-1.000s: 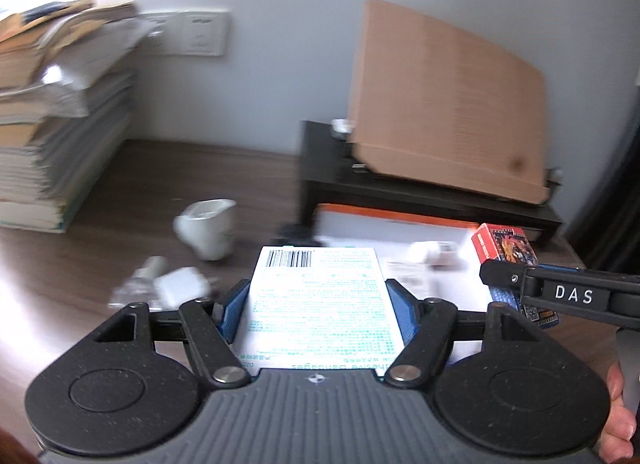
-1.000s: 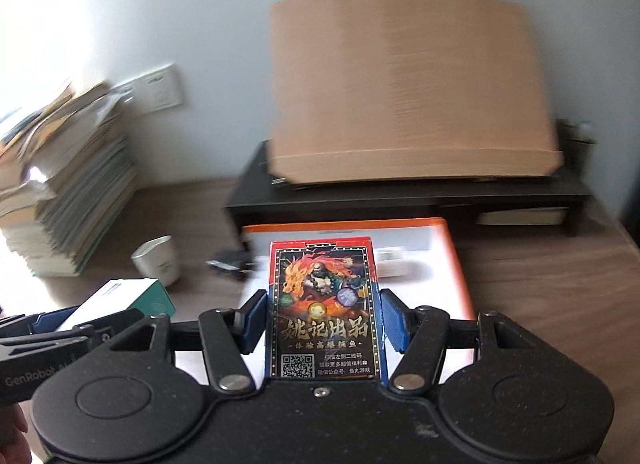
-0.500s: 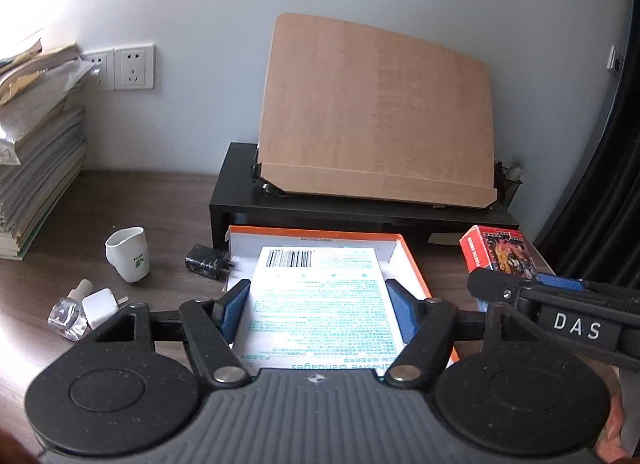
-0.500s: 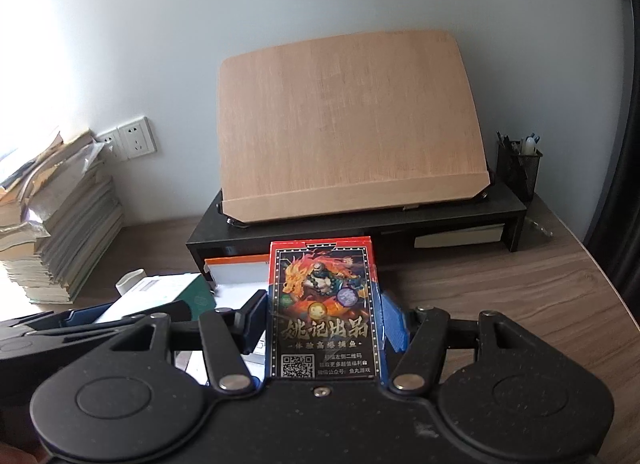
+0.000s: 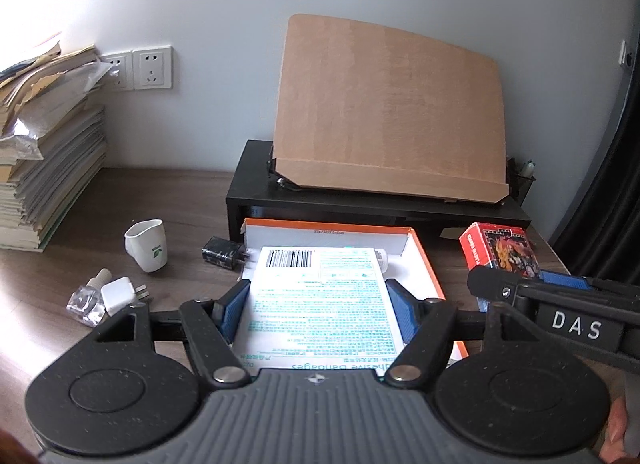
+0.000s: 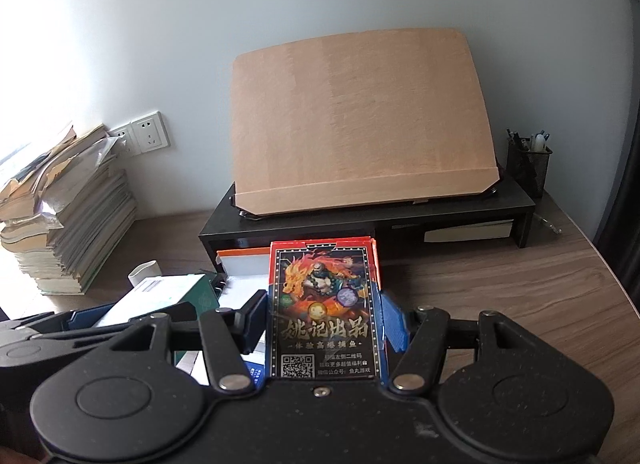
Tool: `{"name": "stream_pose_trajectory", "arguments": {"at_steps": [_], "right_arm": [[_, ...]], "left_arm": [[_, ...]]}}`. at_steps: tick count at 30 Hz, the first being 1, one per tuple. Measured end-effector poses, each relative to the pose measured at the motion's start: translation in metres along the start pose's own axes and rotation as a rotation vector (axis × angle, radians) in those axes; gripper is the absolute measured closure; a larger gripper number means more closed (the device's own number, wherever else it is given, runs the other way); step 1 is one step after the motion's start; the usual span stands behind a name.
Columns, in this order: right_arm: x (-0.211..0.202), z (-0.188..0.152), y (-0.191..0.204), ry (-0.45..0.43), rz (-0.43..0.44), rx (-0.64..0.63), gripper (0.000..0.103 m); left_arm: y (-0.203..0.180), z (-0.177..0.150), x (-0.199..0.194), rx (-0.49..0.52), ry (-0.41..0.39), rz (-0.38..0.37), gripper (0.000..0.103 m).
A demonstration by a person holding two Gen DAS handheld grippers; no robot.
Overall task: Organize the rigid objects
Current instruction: 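Carry the bandage box and card deck with both tools over the white box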
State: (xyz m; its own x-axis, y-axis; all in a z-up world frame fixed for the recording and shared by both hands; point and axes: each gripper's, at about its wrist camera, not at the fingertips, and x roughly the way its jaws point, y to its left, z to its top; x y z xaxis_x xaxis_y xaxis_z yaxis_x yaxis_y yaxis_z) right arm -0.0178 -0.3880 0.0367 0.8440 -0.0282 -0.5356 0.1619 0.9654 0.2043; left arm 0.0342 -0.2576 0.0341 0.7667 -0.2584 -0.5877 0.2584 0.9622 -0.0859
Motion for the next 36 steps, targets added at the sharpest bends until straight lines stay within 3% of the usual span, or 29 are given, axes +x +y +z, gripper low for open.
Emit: {"name": "stream_pose_trajectory", "arguments": {"at_steps": [19,36], "right_arm": [[0.025,-0.002,0.025,0.057,-0.001,-0.067,0.032],[0.056,0.001,0.025,0.106,-0.026,-0.059,0.032]], "left_arm": [[0.024,-0.010,0.007,-0.059,0.010,0.041,0.031],[0.032,-0.012,0.034,-0.065,0.066,0.016,0.031]]}}
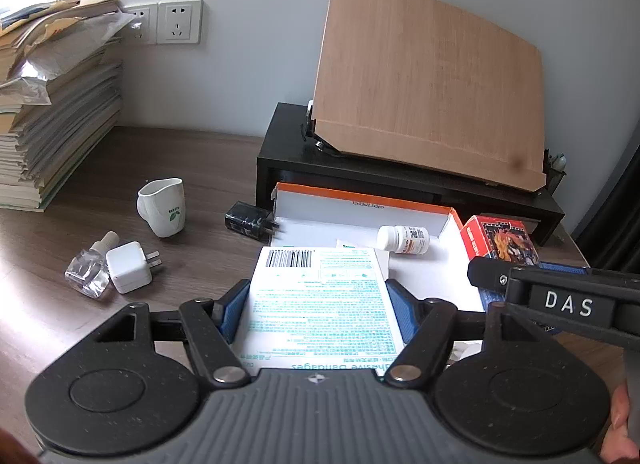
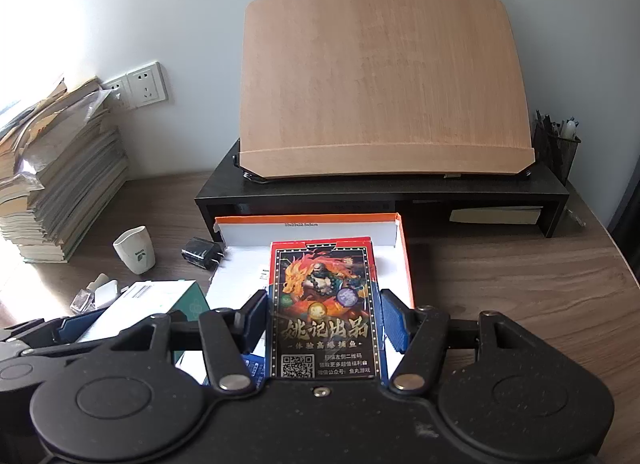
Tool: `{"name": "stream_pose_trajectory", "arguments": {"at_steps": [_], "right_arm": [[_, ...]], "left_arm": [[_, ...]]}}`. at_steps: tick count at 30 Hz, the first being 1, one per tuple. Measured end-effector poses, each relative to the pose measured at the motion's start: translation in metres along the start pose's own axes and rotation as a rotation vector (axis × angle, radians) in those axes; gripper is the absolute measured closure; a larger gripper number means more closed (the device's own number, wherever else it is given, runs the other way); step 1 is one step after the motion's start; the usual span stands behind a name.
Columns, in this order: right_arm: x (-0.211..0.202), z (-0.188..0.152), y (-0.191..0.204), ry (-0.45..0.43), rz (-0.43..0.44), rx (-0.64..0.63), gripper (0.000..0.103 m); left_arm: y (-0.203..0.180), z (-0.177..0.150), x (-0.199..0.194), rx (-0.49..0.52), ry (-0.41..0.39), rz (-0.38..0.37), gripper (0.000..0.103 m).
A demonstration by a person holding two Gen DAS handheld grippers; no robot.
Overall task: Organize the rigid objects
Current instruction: 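Carry the bandage box and card deck with both tools over the white box, then hold the bandage box and card deck above the white box with both tools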
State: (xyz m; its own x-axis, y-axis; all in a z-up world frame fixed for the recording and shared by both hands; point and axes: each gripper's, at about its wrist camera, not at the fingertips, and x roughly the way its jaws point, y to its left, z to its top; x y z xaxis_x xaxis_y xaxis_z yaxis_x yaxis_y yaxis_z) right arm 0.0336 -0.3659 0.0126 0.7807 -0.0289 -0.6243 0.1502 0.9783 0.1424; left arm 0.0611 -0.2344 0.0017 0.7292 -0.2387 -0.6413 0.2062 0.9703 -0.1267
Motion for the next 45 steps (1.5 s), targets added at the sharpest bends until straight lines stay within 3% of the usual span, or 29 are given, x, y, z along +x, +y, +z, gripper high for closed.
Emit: {"name": "stream_pose_trajectory", "arguments": {"at_steps": [23,45], "right_arm": [[0.012,0.005,-0.017,0.004,0.009,0.041,0.032],[-0.011,-0.014,-0.020,0.001,0.020,0.046,0.032]], "left_arm": [[-0.011,0.004,0.020,0.027,0.031,-0.004,0.031],[-0.018,-0.010,-0.001,0.046,0.023,-0.011,0.031]]}}
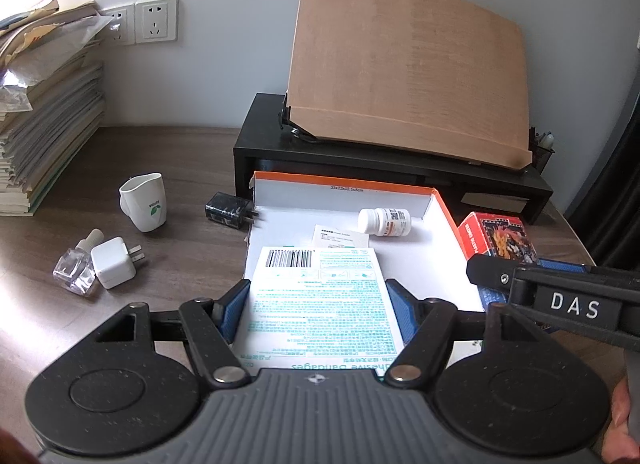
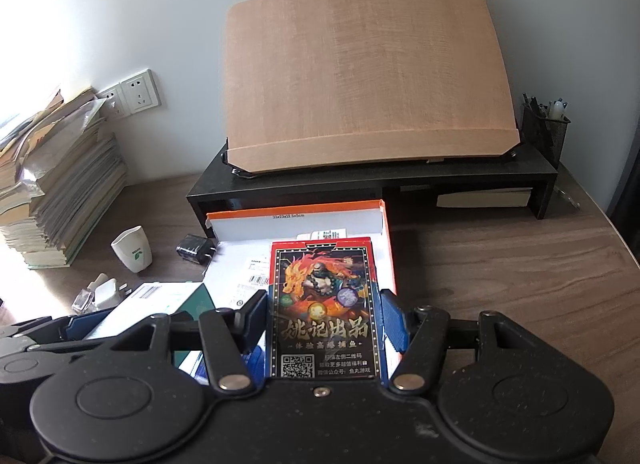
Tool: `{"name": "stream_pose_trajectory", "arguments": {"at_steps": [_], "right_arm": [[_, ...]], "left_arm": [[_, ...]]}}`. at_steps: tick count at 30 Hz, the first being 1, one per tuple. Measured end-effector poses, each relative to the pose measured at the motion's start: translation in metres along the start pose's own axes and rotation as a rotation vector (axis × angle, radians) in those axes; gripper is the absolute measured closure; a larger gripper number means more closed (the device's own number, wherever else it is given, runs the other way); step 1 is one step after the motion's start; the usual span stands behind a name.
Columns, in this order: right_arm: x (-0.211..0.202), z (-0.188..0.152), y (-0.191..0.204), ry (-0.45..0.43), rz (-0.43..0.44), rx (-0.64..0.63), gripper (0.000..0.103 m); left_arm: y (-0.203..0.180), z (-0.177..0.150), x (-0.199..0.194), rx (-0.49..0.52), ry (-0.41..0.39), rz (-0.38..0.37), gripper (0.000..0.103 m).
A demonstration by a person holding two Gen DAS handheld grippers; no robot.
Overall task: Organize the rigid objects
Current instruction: 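Hold the bandage box and card deck above the white box with both tools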
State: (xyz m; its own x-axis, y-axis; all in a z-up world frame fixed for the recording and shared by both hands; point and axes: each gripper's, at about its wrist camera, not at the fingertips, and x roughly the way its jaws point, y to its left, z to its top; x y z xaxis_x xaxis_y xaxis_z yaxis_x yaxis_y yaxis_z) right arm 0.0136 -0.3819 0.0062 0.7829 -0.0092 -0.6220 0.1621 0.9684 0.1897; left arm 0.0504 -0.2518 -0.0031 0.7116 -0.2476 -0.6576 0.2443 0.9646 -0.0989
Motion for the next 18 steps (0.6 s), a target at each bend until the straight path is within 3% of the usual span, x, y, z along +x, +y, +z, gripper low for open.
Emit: {"name": "stream_pose_trajectory", "arguments": {"at_steps": [18], "right_arm": [[-0.038,-0.025,0.005,-0.018,0.019,-0.006,0.032]], "left_arm": [[-0.001,-0.021,-0.035,-0.010,-0.028,0.006,0.031]]}}
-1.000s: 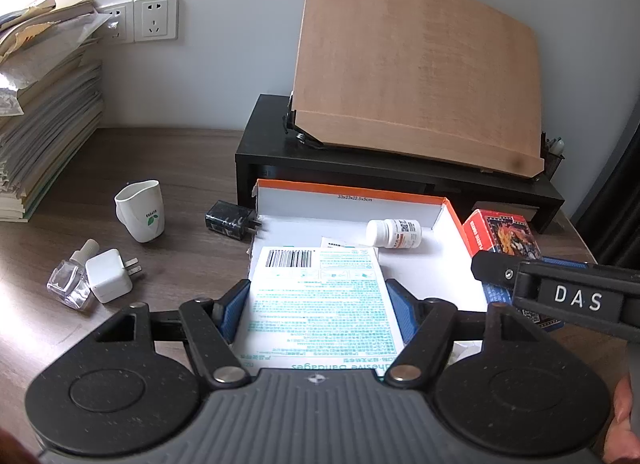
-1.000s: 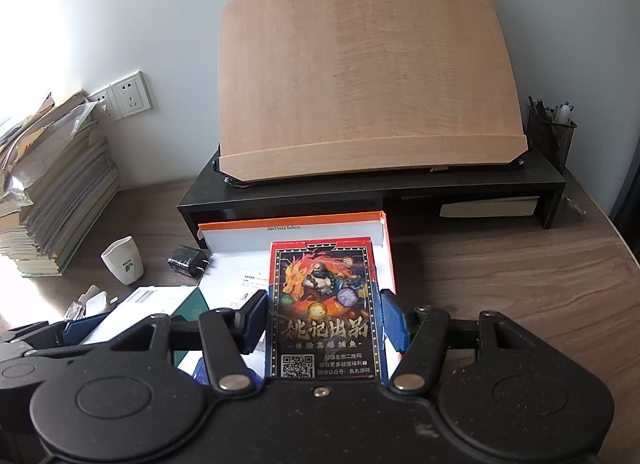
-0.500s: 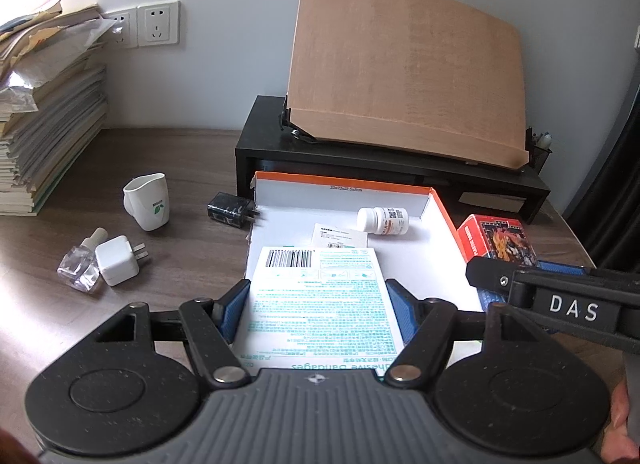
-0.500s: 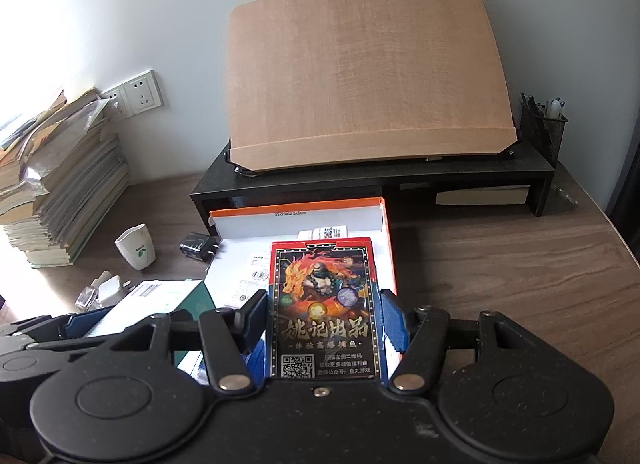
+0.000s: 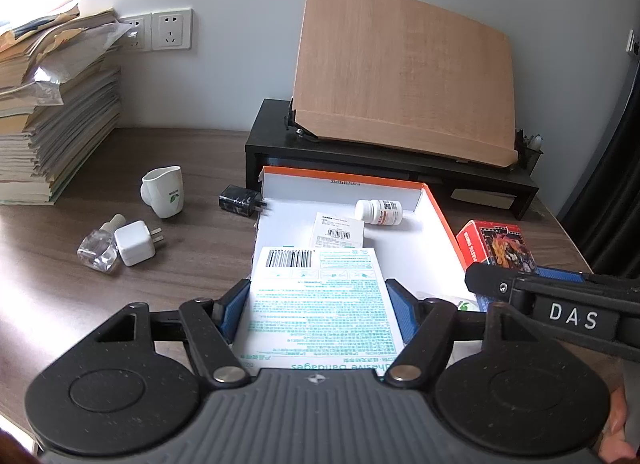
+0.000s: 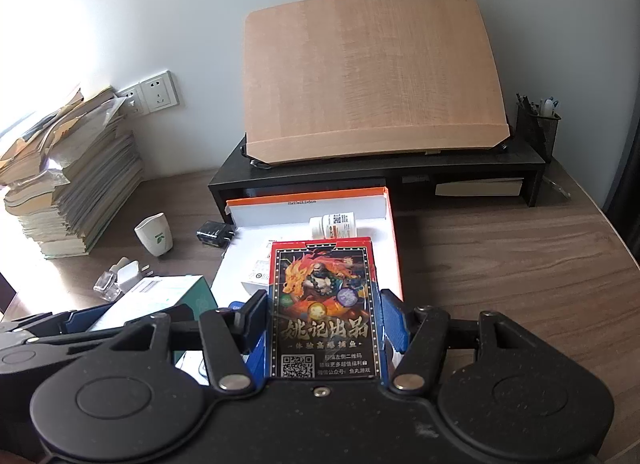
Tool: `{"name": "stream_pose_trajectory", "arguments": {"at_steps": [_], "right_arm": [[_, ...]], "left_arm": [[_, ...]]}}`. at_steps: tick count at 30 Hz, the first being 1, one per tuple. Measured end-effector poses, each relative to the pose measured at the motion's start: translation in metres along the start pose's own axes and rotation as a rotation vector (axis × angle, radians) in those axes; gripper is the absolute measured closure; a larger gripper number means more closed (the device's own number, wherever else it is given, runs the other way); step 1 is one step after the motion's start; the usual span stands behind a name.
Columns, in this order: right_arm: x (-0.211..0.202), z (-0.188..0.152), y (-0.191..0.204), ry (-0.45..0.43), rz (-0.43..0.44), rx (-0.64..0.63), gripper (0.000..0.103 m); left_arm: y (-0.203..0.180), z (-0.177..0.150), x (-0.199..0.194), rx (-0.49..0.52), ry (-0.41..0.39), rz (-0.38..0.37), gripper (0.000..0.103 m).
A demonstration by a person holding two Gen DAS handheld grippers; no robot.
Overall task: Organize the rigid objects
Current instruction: 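Hold the bandage box and card deck above the white box with both tools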
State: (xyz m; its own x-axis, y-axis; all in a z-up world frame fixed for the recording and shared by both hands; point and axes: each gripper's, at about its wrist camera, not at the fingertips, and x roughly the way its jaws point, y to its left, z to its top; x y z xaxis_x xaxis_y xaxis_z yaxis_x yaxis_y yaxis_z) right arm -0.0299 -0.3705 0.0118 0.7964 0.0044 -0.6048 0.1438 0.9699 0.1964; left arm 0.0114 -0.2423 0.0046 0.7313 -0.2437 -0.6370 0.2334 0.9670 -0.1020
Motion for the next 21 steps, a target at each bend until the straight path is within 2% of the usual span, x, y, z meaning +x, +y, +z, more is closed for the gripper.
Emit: {"name": "stream_pose_trajectory", "arguments": {"at_steps": [21], "right_arm": [[-0.0011,-0.0015,0.0001,-0.001,0.003,0.002,0.032]], "left_arm": [[-0.0006,-0.0010,-0.0019,-0.006,-0.006,0.004,0.031]]}}
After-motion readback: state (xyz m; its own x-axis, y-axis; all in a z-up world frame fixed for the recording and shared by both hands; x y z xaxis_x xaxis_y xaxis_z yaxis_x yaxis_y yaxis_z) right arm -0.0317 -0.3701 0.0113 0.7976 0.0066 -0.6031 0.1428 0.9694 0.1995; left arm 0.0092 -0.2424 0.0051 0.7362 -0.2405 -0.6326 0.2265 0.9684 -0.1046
